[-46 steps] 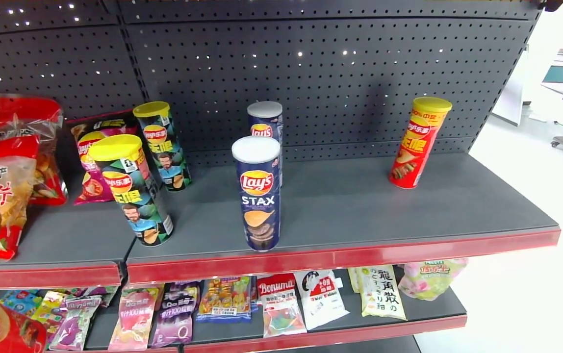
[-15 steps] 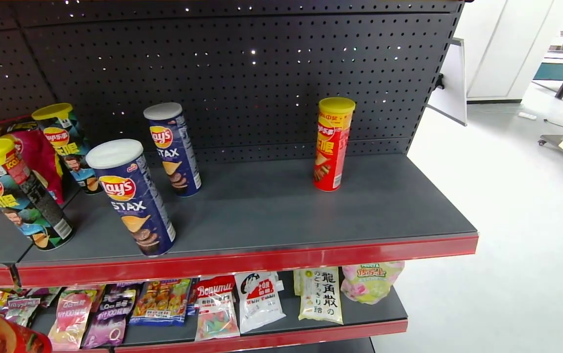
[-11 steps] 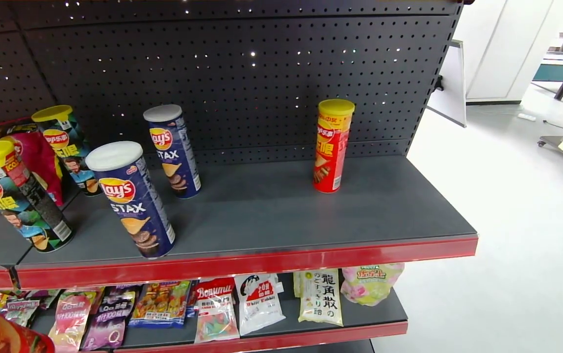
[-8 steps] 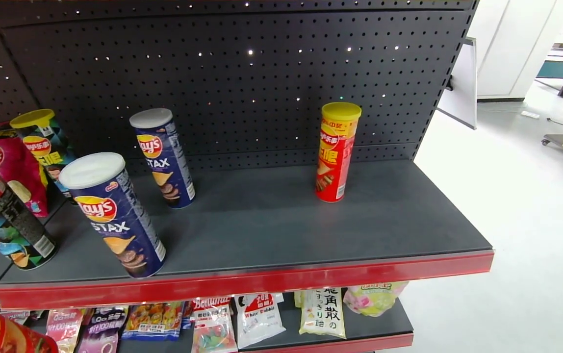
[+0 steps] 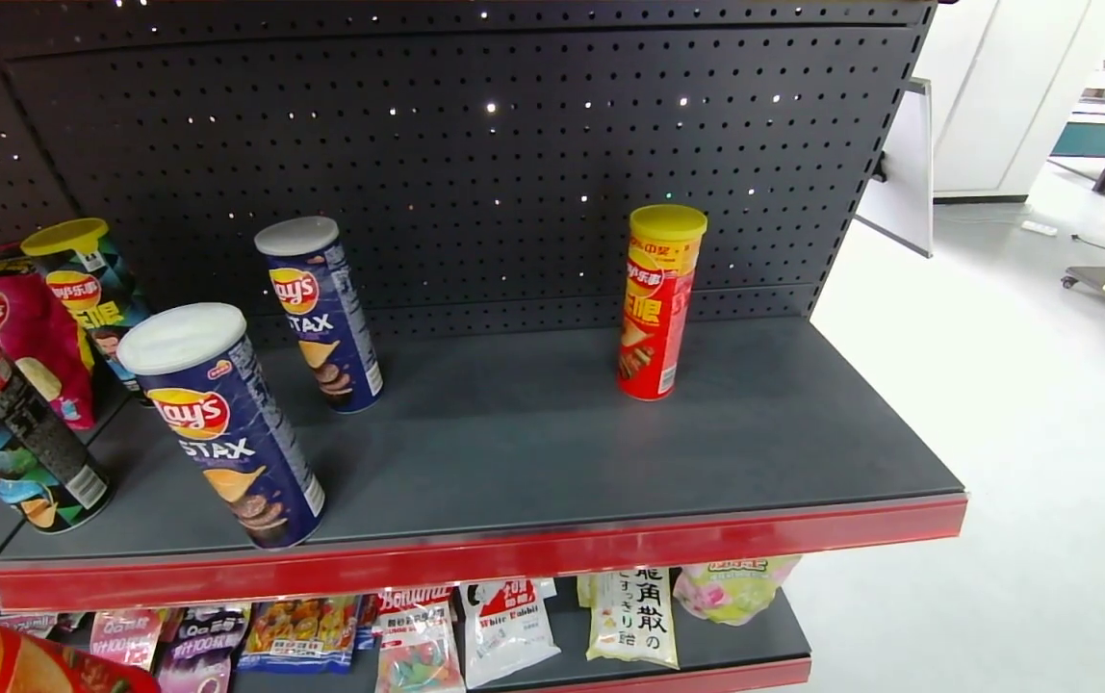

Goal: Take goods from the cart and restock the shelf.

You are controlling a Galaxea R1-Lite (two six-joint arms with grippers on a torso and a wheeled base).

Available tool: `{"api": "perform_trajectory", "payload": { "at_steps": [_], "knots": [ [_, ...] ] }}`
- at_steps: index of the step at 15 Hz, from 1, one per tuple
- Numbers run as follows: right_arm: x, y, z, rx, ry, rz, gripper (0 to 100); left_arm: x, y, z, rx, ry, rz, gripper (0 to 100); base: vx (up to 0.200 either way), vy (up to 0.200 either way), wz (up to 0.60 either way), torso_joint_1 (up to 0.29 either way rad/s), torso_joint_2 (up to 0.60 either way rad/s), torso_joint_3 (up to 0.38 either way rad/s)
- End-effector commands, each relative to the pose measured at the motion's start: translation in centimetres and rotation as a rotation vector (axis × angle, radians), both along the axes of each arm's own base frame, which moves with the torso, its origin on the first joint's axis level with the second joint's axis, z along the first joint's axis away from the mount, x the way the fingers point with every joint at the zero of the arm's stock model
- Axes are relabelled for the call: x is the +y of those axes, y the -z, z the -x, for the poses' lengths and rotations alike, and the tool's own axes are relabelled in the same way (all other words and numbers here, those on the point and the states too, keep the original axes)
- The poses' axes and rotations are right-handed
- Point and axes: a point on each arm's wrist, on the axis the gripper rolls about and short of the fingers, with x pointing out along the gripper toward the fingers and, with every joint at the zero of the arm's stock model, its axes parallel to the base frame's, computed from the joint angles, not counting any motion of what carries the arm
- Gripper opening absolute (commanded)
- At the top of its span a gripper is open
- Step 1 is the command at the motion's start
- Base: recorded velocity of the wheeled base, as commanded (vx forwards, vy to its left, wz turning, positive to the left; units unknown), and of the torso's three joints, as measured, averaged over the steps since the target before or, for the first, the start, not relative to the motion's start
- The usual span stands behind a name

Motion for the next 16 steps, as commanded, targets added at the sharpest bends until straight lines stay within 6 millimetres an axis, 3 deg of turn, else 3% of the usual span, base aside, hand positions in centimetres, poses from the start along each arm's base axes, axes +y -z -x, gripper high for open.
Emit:
{"api": "perform_trajectory", "payload": {
  "at_steps": [1,2,4,7,8,9,12,16],
  "knots": [
    [0.3,-15.8,-6.4,0.086,-0.098,-0.193,100,0.0,-0.3,0.0,0.04,0.017,0.022,0,0.0,0.0,0.0,0.0,0.0,0.0],
    [0.5,-15.8,-8.0,0.134,-0.139,-0.184,100,0.0,0.0,-0.1,0.057,0.015,0.021,0,0.0,0.0,0.0,0.0,0.0,0.0],
    [1.3,-15.0,-15.4,0.269,-0.194,-0.101,100,-0.1,0.9,-0.8,0.107,0.007,0.009,0,0.0,0.0,0.0,0.0,0.0,0.0],
    [3.0,-12.3,-26.6,0.172,-0.301,-0.057,100,-0.2,0.0,-1.4,0.119,0.007,0.009,0,0.0,0.0,0.0,0.0,0.0,0.0],
    [3.0,-12.3,-26.6,0.172,-0.301,-0.057,100,-0.2,0.0,-1.4,0.119,0.007,0.009,0,0.0,0.0,0.0,0.0,0.0,0.0],
    [4.6,-11.9,-31.1,0.112,-0.352,-0.013,100,-0.2,-0.4,-1.5,0.117,0.005,0.011,0,0.0,0.0,0.0,0.0,0.0,0.0],
    [6.9,-11.8,-33.8,0.106,-0.39,0.012,100,-0.2,-0.5,-1.5,0.112,0.005,0.011,0,0.0,0.0,0.0,0.0,0.0,0.0],
    [9.6,-11.2,-33.9,0.124,-0.425,0.028,100,-0.2,-0.6,-1.5,0.11,0.006,0.01,0,0.0,0.0,0.0,0.0,0.0,0.0]
  ]
}}
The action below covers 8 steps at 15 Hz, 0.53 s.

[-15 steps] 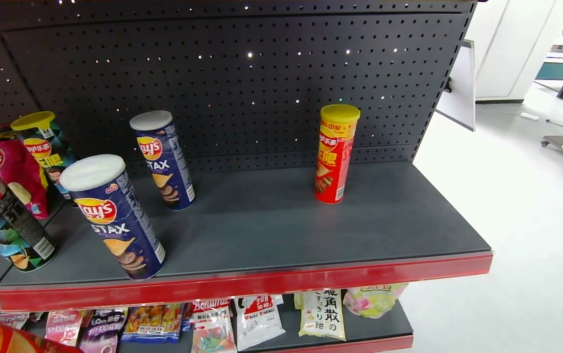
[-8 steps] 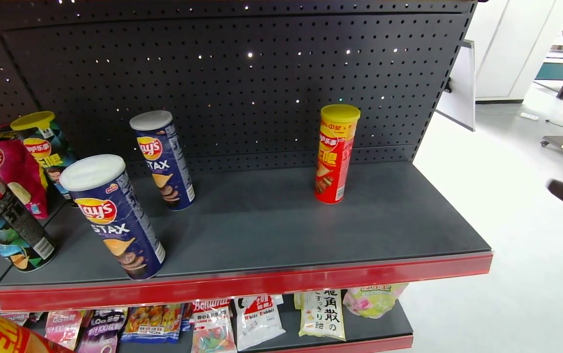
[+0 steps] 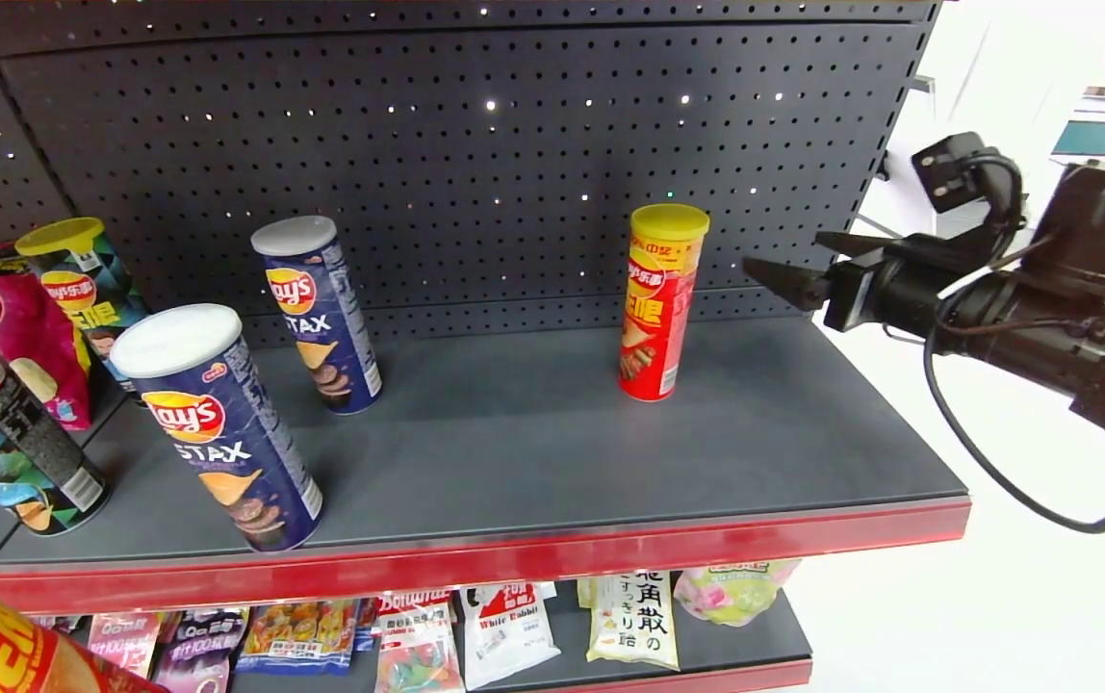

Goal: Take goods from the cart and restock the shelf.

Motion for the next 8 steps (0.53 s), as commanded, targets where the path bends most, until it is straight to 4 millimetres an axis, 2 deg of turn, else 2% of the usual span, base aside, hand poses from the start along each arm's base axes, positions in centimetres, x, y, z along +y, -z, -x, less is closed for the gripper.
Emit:
{"api": "perform_trajectory", "payload": {
  "at_steps": [1,5,8],
  "knots": [
    [1.8,1.8,-1.0,0.053,-0.037,0.016,100,0.0,-0.1,-0.1,-0.001,-0.001,-0.001,0,0.0,0.0,0.0,0.0,0.0,0.0],
    [2.2,1.7,-0.6,0.051,-0.04,0.017,100,0.0,-0.3,-0.2,0.004,-0.001,-0.001,0,0.0,0.0,0.0,0.0,0.0,0.0],
    [3.8,1.7,0.1,0.049,-0.091,0.018,100,0.0,-0.3,-0.2,0.004,-0.001,-0.001,0,0.0,0.0,0.0,0.0,0.0,0.0]
  ]
}}
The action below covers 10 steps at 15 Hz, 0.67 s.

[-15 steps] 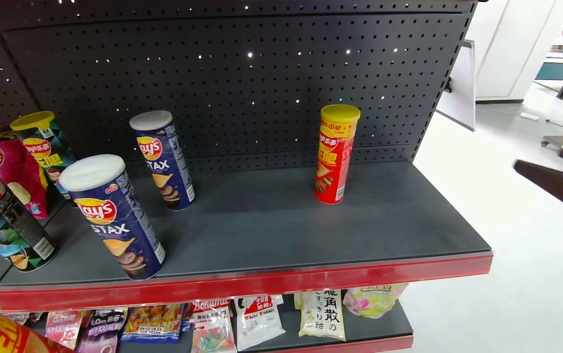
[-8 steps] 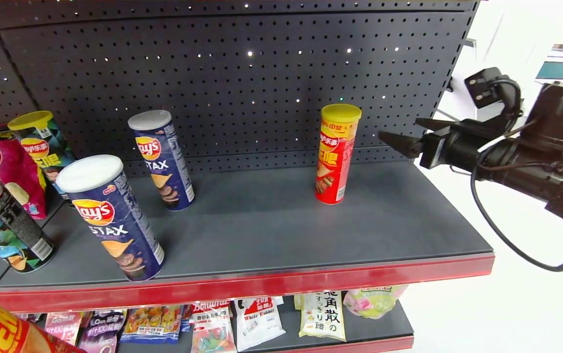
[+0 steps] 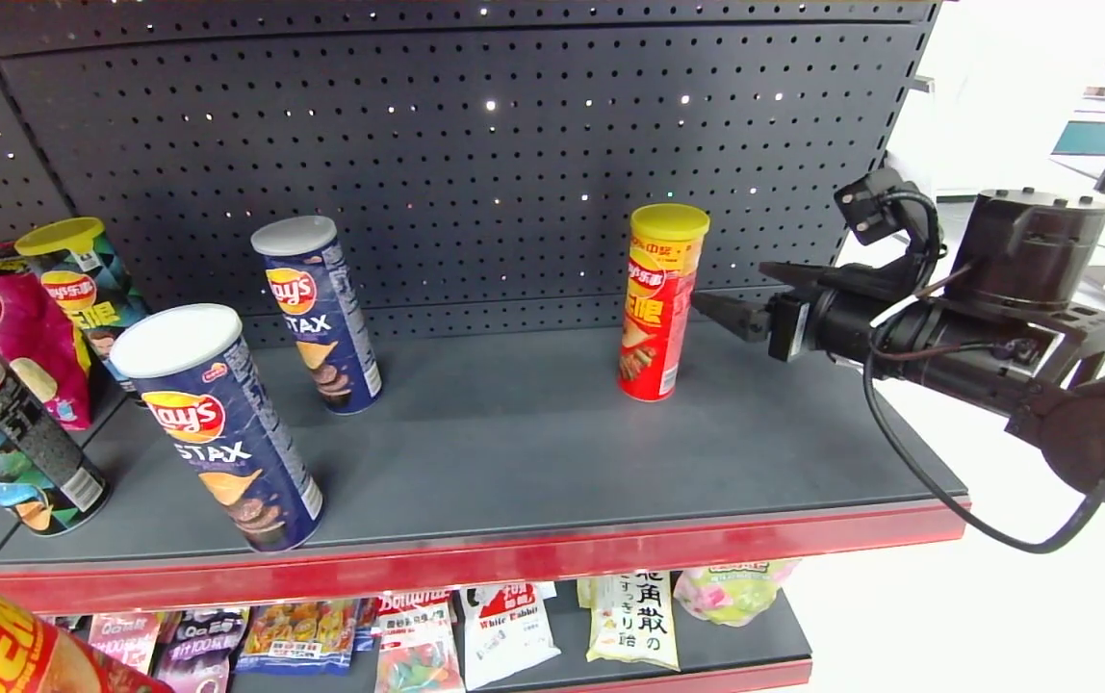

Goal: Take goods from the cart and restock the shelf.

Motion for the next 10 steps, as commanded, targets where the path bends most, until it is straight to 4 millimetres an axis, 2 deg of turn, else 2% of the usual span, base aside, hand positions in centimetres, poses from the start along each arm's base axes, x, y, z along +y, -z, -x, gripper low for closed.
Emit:
{"api": "perform_trajectory", "payload": {
  "at_steps": [1,3,10],
  "knots": [
    [1.1,-0.1,0.4,-0.005,-0.031,-0.001,100,0.0,0.0,0.0,0.0,0.0,0.0,0,0.0,0.0,0.0,0.0,0.0,0.0],
    [1.9,0.2,0.6,0.004,-0.035,0.004,100,0.0,0.0,0.0,-0.001,0.0,0.0,0,0.0,0.0,0.0,0.0,0.0,0.0],
    [2.5,1.0,-0.6,0.018,-0.021,0.013,100,0.0,0.0,0.0,-0.001,0.0,0.0,0,0.0,0.0,0.0,0.0,0.0,0.0]
  ]
}}
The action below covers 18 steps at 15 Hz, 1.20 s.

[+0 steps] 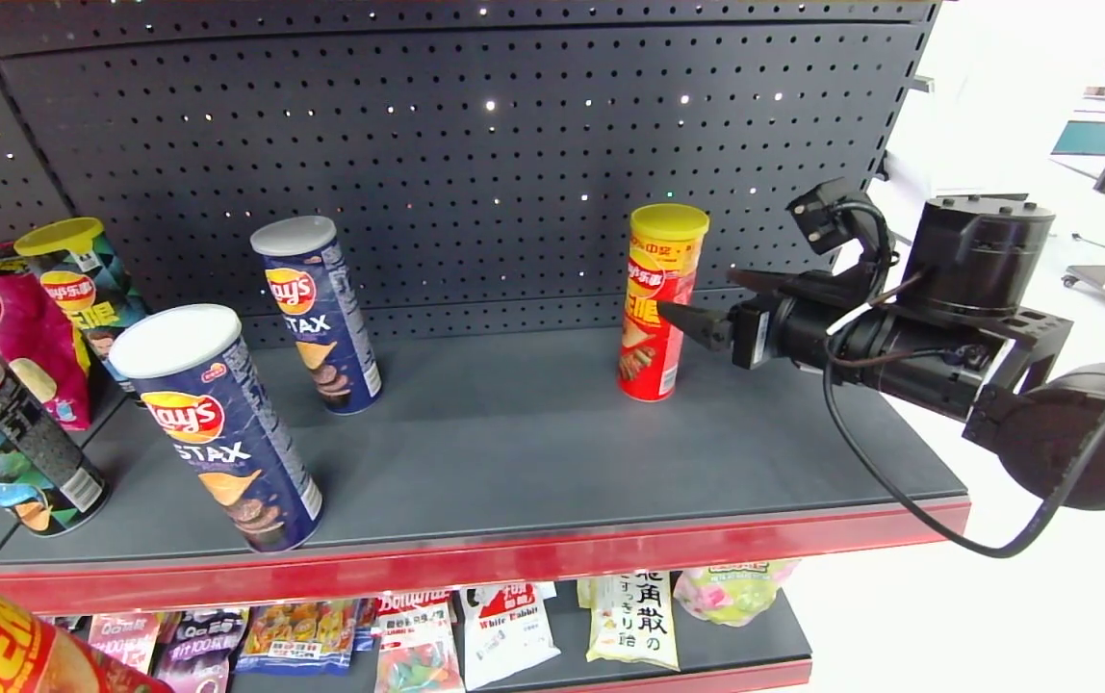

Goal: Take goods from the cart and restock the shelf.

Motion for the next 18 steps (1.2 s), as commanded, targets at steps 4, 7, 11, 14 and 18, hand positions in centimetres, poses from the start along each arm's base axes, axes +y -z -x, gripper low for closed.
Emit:
{"api": "perform_trajectory", "payload": {
  "at_steps": [4,7,11,14,18],
  "knots": [
    [0.6,0.6,-1.4,0.008,0.009,0.004,100,0.0,0.0,0.0,0.002,0.0,0.0,0,0.0,0.0,0.0,0.0,0.0,0.0],
    [1.1,0.9,-2.3,0.006,0.009,0.007,100,0.0,0.0,0.0,0.002,0.0,0.0,0,0.0,0.0,0.0,0.0,0.0,0.0],
    [2.2,1.2,-2.7,0.009,-0.014,0.007,100,0.0,0.0,0.0,-0.001,0.0,0.0,0,0.0,0.0,0.0,0.0,0.0,0.0],
    [3.3,0.8,-3.2,-0.014,-0.022,-0.003,100,0.0,0.0,0.1,-0.004,0.0,0.0,0,0.0,0.0,0.0,0.0,0.0,0.0],
    [3.4,1.3,-3.6,-0.005,0.004,0.004,100,0.0,0.0,0.2,-0.008,-0.001,0.001,0,0.0,0.0,0.0,0.0,0.0,0.0]
  ]
}}
